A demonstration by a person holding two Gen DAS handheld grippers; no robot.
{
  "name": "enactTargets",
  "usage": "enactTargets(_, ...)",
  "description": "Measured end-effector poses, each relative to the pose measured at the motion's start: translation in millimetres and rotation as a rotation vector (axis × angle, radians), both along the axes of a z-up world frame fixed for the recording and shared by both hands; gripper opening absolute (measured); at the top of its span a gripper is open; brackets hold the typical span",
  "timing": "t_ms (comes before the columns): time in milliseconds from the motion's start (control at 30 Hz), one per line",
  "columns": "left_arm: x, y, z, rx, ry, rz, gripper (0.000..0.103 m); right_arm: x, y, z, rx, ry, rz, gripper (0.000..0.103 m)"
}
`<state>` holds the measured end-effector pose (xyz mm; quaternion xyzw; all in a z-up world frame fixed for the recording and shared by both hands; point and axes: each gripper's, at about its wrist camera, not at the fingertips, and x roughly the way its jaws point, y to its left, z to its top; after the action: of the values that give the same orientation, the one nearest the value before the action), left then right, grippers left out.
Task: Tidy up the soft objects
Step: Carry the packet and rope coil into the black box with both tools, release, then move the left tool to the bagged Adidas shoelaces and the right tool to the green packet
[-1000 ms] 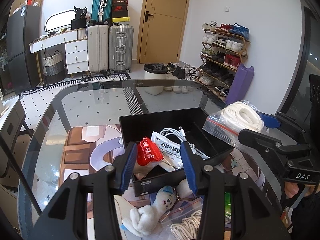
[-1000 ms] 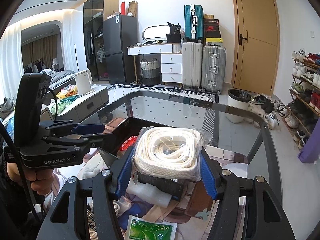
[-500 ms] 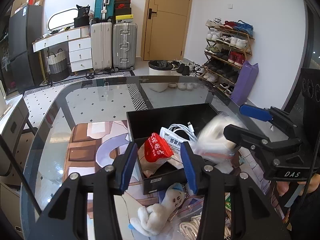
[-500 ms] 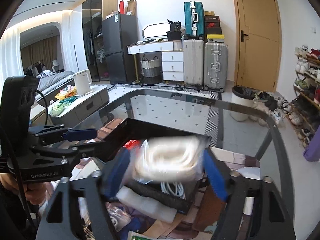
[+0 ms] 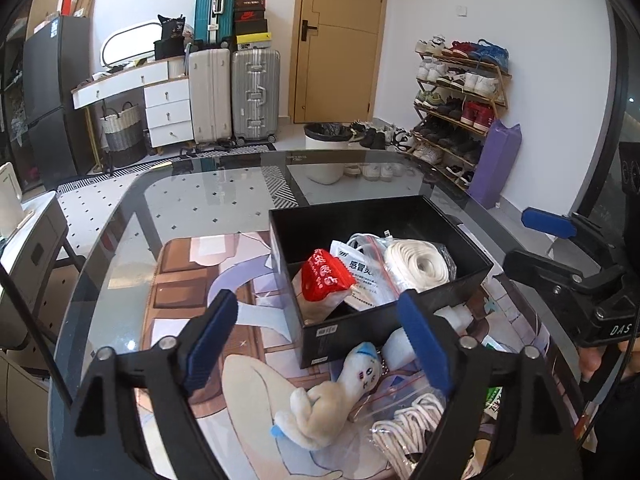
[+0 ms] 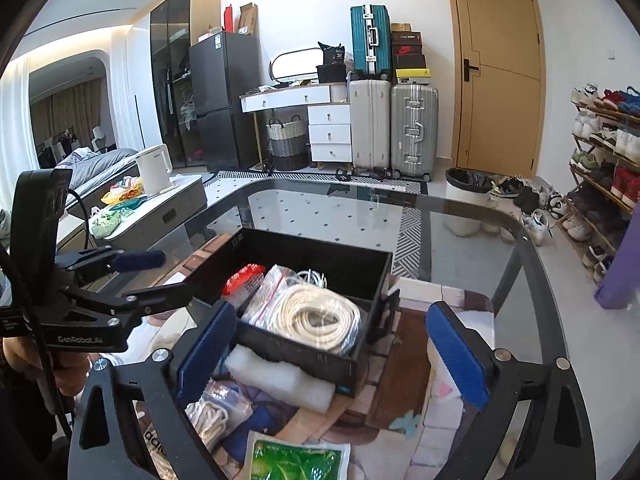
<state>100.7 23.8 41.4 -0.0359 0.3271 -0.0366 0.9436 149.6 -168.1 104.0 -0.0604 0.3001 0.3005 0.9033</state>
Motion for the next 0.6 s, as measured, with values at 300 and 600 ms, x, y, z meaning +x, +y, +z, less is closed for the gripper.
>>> enactTargets(300,-13,3,-4,0.028,-0.006,0.010,0.096,-13,-8,-9,-0.027,0.031,0.001,0.102)
enactTargets(600,-23,1,-8,0.066,0.000,-0.008,0.103,-25,-21,-26,-0.057,0.087,-0.010,0.102)
